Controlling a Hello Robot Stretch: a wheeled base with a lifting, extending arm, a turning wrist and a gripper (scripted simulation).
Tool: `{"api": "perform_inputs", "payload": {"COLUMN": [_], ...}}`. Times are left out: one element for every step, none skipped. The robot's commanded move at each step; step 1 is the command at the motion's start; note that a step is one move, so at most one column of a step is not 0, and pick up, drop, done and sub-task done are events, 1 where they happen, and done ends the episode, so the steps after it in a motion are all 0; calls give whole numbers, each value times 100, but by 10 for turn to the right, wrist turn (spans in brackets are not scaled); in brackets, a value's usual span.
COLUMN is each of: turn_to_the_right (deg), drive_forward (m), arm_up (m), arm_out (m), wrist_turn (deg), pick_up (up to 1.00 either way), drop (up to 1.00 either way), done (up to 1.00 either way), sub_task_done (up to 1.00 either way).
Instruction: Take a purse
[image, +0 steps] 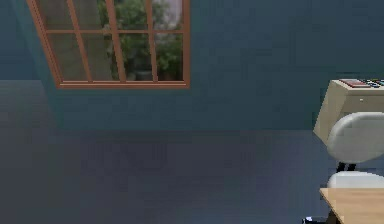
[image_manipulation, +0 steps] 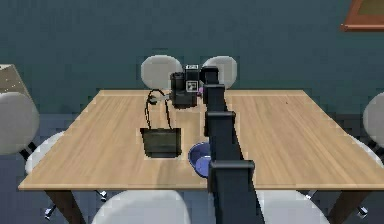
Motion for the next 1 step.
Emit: {"api": "perform_inputs", "payload": {"turn_to_the_right": [0], "drive_forward": [0], "arm_up": [0], "arm_out": [0], "wrist_turn": [0], "pick_up": [0], "drop": [0], "done": [100], "sub_task_done": [0]}}
